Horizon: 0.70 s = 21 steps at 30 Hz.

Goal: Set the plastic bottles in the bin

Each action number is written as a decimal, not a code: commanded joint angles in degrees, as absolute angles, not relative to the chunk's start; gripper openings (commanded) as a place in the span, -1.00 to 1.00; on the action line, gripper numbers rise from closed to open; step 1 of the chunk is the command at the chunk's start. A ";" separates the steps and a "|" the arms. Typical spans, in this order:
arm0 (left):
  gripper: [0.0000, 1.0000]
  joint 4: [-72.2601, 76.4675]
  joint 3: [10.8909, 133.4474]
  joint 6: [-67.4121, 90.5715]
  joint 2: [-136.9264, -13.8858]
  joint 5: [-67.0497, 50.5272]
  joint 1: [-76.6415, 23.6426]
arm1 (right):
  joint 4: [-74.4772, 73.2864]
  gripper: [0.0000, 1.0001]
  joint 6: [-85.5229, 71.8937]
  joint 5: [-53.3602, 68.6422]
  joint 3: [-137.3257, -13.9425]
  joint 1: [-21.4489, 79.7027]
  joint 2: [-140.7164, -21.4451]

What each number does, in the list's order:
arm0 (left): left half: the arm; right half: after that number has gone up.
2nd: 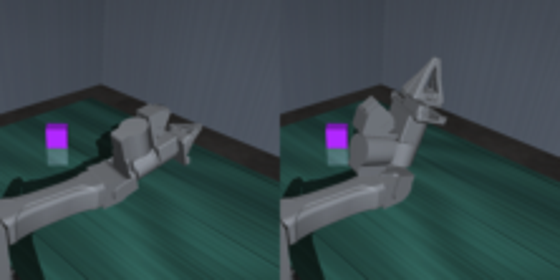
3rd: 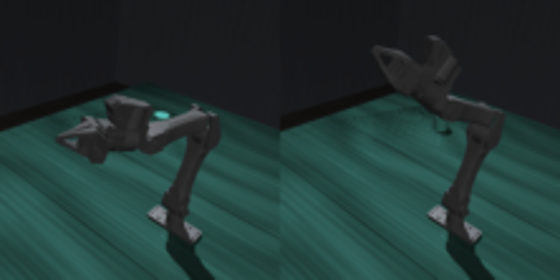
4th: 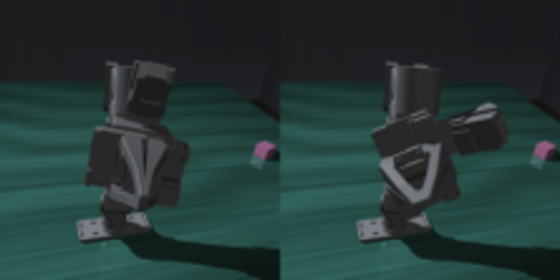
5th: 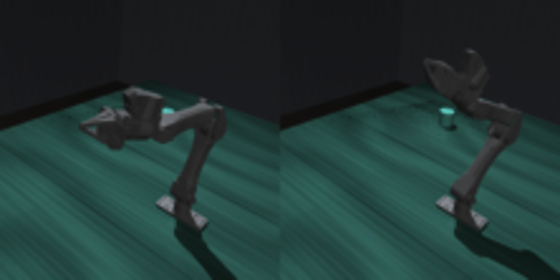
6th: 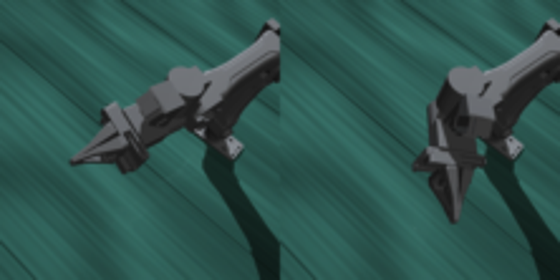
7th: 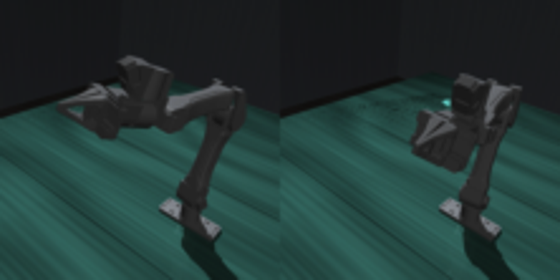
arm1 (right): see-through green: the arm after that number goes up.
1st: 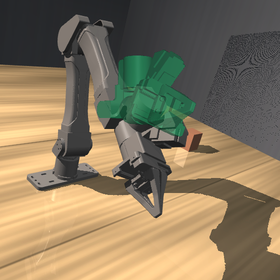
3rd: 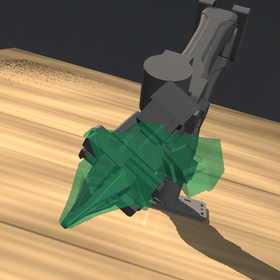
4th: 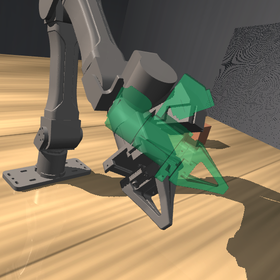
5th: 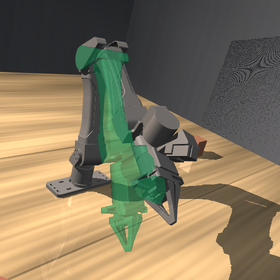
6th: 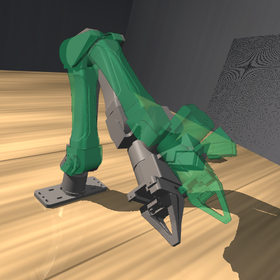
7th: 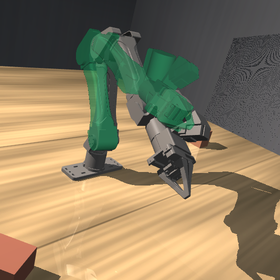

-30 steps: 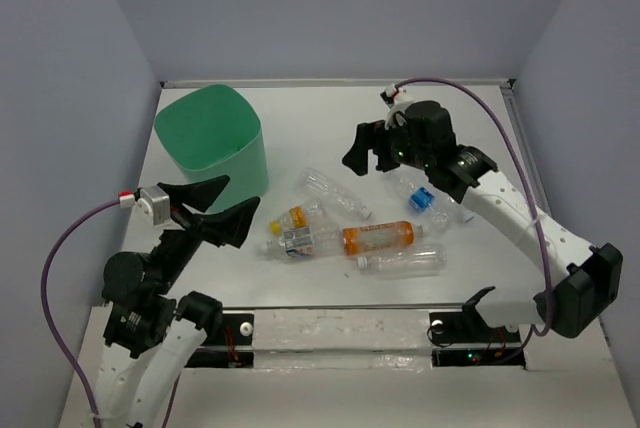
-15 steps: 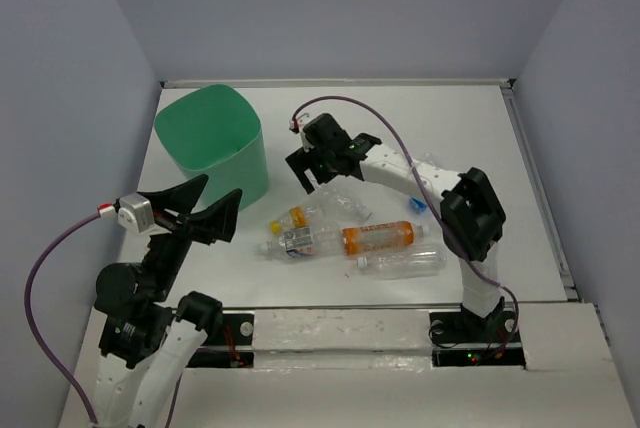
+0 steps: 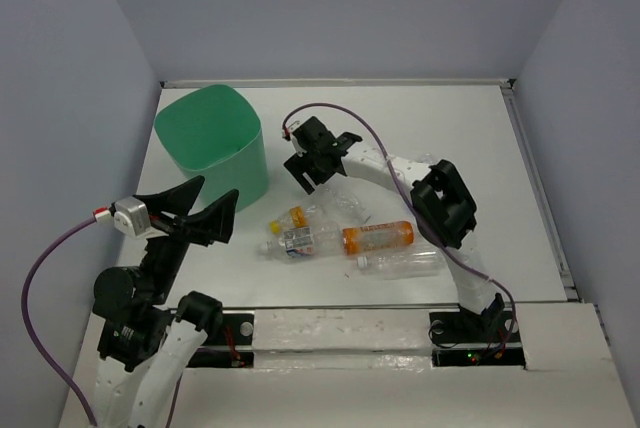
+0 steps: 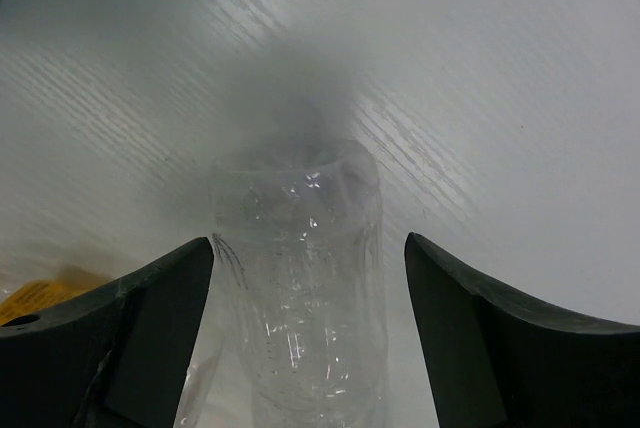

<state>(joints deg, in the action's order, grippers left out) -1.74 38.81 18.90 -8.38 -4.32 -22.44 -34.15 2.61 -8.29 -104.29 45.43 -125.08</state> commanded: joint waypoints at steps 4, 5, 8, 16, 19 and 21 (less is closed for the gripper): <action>0.98 0.09 38.76 17.93 -7.73 -3.61 -23.20 | -35.95 0.63 6.68 -11.60 -108.81 45.44 -128.40; 0.98 0.09 38.76 17.93 -7.91 -3.69 -23.20 | -35.86 0.59 7.20 -12.82 -108.98 45.44 -128.84; 0.98 0.09 38.67 17.84 -8.09 -3.60 -23.29 | -35.34 0.30 8.43 -14.41 -109.86 45.44 -129.11; 0.98 0.09 38.76 17.93 -8.88 -3.52 -23.29 | -30.85 0.01 12.48 -20.65 -110.12 45.44 -122.19; 0.98 0.09 38.67 17.93 -8.88 -2.21 -23.29 | -29.89 -0.01 13.01 -21.01 -112.49 45.44 -116.92; 0.98 -0.52 38.85 18.10 -8.70 -1.15 -23.29 | -27.87 -0.01 12.40 -19.78 -114.60 45.44 -113.94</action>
<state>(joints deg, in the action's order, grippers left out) -2.04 38.81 18.87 -8.38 -3.31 -22.94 -34.30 11.05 -18.37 -107.57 45.43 -125.75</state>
